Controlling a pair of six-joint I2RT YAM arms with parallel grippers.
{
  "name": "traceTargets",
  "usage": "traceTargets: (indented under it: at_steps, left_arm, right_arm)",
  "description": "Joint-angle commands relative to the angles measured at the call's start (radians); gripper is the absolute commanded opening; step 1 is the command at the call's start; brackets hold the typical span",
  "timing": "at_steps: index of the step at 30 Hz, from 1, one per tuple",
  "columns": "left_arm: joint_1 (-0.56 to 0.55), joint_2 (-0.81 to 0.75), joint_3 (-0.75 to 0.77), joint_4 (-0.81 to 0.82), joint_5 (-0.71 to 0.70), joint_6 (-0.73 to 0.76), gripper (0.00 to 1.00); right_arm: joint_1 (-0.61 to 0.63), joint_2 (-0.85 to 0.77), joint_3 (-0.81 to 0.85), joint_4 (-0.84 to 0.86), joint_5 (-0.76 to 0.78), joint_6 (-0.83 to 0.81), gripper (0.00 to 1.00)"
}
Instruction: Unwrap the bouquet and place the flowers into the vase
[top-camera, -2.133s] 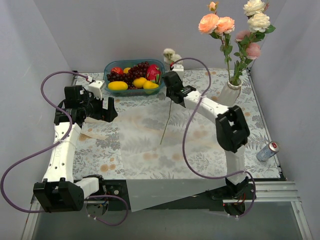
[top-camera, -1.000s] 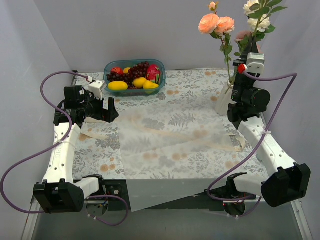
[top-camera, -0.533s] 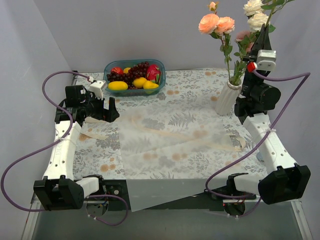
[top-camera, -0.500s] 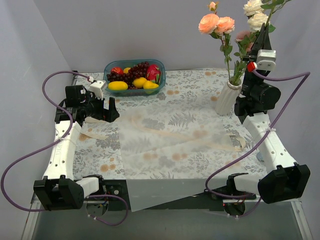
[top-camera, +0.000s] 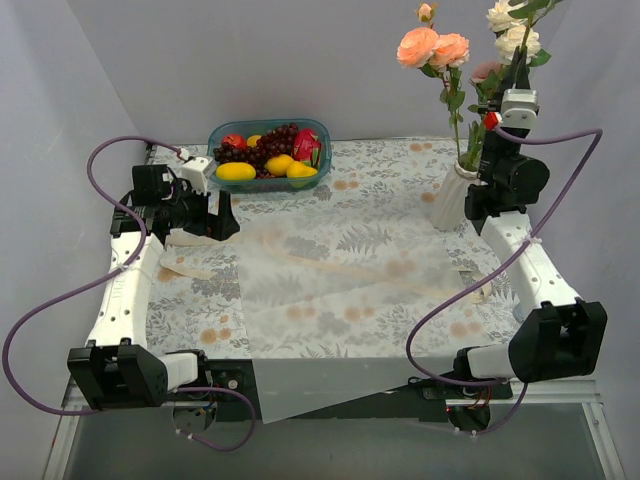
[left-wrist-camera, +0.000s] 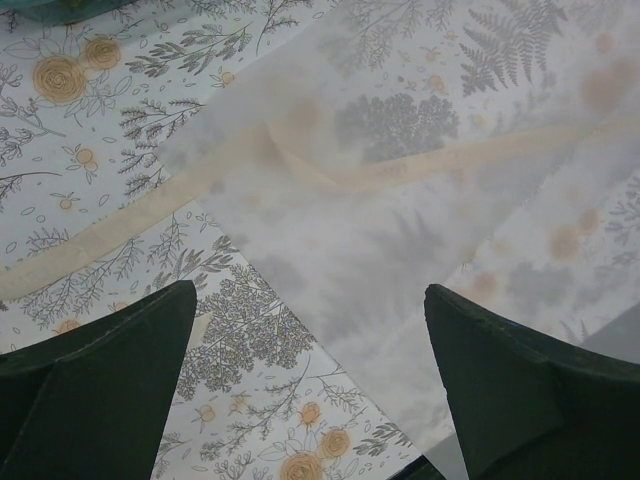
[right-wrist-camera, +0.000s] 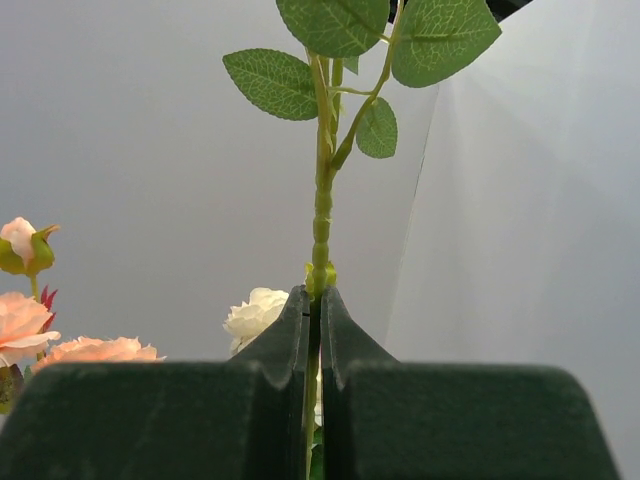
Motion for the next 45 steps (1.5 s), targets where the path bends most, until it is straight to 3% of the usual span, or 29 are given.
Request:
traceTargets:
  at_steps: [1, 19, 22, 23, 31, 33, 38, 41, 42, 45]
  left_arm:
    - [0.006, 0.009, 0.042, -0.012, 0.017, 0.018, 0.98]
    - [0.006, 0.044, 0.07, 0.002, 0.011, 0.021, 0.98]
    - [0.006, 0.049, 0.073, 0.002, 0.011, 0.023, 0.98]
    - [0.006, 0.047, 0.073, -0.003, 0.017, 0.03, 0.98]
    - [0.008, 0.038, 0.074, 0.002, 0.017, 0.029, 0.98]
    - [0.008, 0.037, 0.077, -0.001, 0.02, 0.029, 0.98]
    - [0.009, 0.024, 0.079, -0.003, 0.025, 0.024, 0.98]
    - [0.008, 0.021, 0.085, -0.007, 0.031, 0.021, 0.98]
    - [0.008, 0.021, 0.089, -0.01, 0.031, 0.021, 0.98]
    - [0.008, 0.01, 0.089, -0.009, 0.034, 0.017, 0.98]
  right_arm:
    - [-0.012, 0.029, 0.067, 0.084, 0.017, 0.01, 0.01]
    - [-0.025, 0.117, 0.052, 0.09, 0.071, 0.005, 0.01]
    - [-0.027, 0.119, 0.052, 0.092, 0.095, 0.005, 0.21]
    - [-0.025, 0.12, 0.055, 0.088, 0.109, 0.007, 0.37]
    - [0.004, 0.1, 0.136, -0.131, 0.156, -0.008, 0.59]
    - [0.027, 0.085, 0.149, -0.18, 0.222, -0.016, 0.71]
    - [0.042, 0.051, 0.17, -0.258, 0.276, 0.029, 0.82]
    - [0.044, 0.068, 0.289, -0.445, 0.31, 0.089, 0.92]
    - [0.051, 0.089, 0.332, -0.623, 0.339, 0.117, 0.93]
    - [0.094, 0.063, 0.379, -0.886, 0.405, 0.275, 0.95]
